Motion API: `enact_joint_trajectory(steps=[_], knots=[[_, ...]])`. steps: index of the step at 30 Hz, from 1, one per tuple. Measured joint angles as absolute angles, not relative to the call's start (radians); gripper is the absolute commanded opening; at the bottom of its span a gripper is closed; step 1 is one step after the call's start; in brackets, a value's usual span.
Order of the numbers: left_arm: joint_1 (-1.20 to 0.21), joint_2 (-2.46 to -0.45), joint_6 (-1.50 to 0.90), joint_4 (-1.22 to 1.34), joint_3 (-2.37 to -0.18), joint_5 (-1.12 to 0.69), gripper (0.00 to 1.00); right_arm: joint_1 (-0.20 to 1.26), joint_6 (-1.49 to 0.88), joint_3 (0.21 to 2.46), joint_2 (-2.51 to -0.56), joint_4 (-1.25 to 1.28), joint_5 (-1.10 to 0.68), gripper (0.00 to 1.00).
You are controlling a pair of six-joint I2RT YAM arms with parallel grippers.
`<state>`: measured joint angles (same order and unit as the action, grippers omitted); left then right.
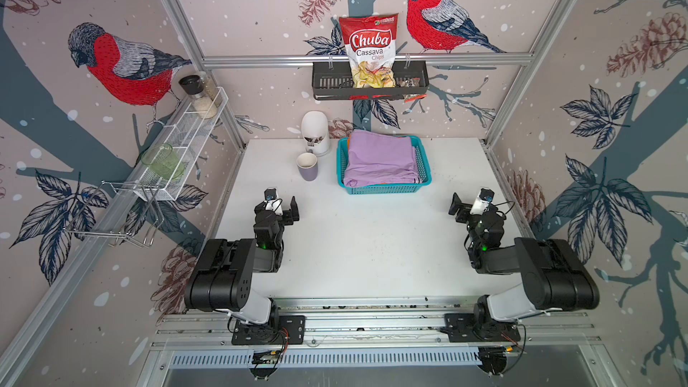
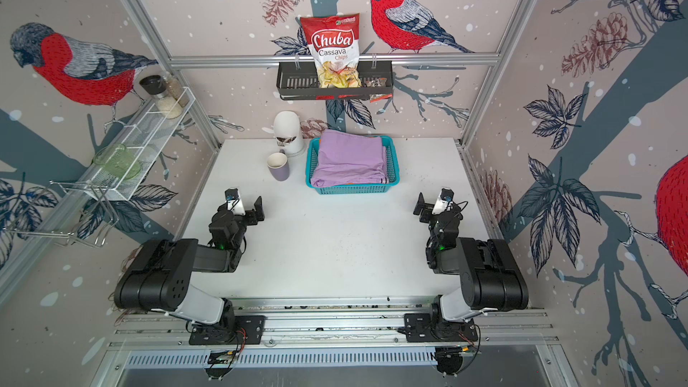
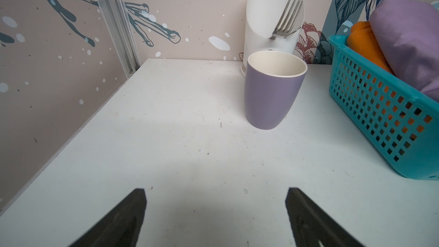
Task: Put the folded long pants in the basket
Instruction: Reset both arms
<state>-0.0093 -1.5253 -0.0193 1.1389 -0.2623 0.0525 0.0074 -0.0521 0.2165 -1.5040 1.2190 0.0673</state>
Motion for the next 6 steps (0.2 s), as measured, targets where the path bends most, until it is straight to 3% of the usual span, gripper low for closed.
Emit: enact_joint_trajectory(steps=[6], knots=[[-0.009,-1.525,-0.020,1.139,-0.262,0.053,0.96,-0.007,-0.056,0.220,-1.508,1.218,0.065,1.00]])
